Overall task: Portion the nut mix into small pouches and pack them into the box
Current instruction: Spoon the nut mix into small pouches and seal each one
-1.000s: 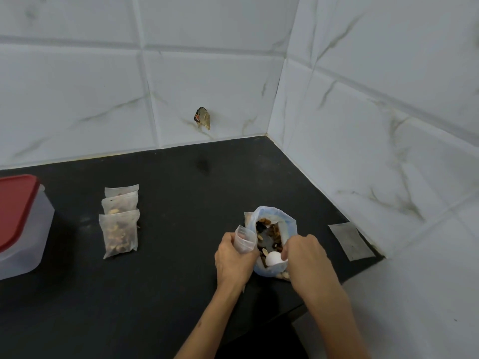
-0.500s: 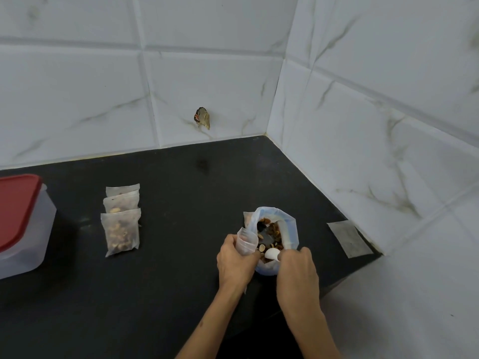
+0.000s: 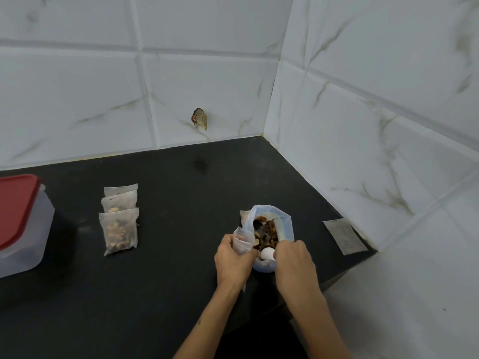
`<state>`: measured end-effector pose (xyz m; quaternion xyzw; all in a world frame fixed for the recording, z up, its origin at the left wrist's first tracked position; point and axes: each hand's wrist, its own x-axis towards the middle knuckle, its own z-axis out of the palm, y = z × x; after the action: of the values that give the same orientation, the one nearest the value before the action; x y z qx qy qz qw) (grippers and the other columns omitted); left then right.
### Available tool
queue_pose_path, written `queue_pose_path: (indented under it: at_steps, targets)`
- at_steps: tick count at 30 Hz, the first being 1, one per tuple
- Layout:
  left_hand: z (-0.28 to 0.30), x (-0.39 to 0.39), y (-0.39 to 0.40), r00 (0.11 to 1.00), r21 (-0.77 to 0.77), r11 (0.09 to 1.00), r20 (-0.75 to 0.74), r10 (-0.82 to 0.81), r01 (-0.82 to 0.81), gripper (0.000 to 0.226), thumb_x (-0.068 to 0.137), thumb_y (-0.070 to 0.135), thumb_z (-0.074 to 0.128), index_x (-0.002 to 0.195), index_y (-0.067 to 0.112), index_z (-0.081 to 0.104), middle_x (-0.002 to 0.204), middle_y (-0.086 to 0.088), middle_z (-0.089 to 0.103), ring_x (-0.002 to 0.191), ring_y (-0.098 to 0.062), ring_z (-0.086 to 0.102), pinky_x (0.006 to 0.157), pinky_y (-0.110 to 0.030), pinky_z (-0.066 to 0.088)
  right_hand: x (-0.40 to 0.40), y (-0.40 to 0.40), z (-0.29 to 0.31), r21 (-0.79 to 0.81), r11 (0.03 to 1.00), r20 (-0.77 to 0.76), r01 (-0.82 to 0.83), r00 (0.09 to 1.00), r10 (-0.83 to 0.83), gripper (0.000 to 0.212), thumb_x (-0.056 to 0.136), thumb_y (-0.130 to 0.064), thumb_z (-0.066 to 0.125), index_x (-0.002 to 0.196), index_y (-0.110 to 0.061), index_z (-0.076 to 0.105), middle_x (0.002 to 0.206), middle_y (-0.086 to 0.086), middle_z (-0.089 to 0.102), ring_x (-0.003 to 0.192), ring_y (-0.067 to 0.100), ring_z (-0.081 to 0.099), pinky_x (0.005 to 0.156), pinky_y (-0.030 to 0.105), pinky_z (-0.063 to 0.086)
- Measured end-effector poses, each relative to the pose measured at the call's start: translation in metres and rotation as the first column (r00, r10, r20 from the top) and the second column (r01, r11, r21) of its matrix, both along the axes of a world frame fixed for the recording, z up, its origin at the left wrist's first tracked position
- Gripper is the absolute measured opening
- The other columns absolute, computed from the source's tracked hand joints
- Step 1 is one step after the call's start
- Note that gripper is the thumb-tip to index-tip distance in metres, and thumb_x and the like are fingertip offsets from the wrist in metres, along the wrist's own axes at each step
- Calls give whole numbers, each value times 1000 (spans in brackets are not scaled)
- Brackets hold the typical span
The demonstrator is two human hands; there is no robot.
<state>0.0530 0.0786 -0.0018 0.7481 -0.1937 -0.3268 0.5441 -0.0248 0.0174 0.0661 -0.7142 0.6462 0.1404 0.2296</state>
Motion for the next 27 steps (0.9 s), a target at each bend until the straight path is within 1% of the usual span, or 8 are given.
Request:
queue_pose_path:
  at_steps: [3,5,7,12,16,21,24,27]
  targets:
    - [0,0,1,1000,-6,1000,1,-6,6,27,71,8,75,90,14,57,89,0,65,80,-10,62,58,-18,42,-9,4,-10,-53,998,89,25,996,-20,50,92,-25,57,136,-12,38,131,8,41,110,19,47,95,30,41]
    - [1,0,1,1000,-4,1000,10,-10,10,28,72,9,77,90,16,57,90,2,64,81,-8,61,58,-17,42,-16,13,-15,-236,970,143,-63,985,99,31,95,-15,48,125,-10,51,126,10,47,111,20,50,92,26,41]
    - [1,0,1,1000,-3,1000,9,-12,12,30,72,10,78,93,16,57,91,3,64,82,-7,60,59,-16,42,-24,19,-22,-364,926,238,-99,951,195,27,94,-6,43,115,-9,60,119,13,53,107,22,52,88,25,41]
    - [0,2,1,1000,-10,1000,-14,21,-21,31,71,12,79,94,16,58,90,4,64,83,-8,61,62,-19,45,-28,3,-22,-363,932,350,-1,927,137,30,92,-12,52,120,-20,61,115,6,58,99,15,54,86,23,45]
    - [-4,5,-1,997,18,999,-64,48,-47,32,70,14,80,94,15,58,92,0,66,87,-14,63,71,-28,52,-24,-9,-19,-460,884,389,80,914,120,31,93,-17,55,123,-24,60,112,3,55,87,5,43,79,20,43]
    - [-7,4,-5,988,38,998,-149,46,-41,33,69,15,79,96,14,60,94,-4,68,87,-16,64,72,-31,52,-7,-12,-31,-374,926,303,-56,936,179,36,91,-20,58,127,-23,57,119,3,50,101,12,53,87,23,48]
    - [-8,5,-5,979,40,998,-195,57,-50,32,69,13,79,95,15,60,94,-5,68,87,-17,64,78,-37,55,-8,-15,-32,-311,943,272,-119,939,209,33,92,-18,58,124,-24,59,120,4,54,104,15,56,83,22,45]
    - [-8,6,-6,969,39,997,-236,68,-60,32,68,11,78,95,14,60,94,-6,68,87,-20,65,80,-41,56,-17,-21,-25,-345,934,319,-93,924,210,29,91,-16,59,118,-25,63,117,4,57,100,13,57,80,22,46]
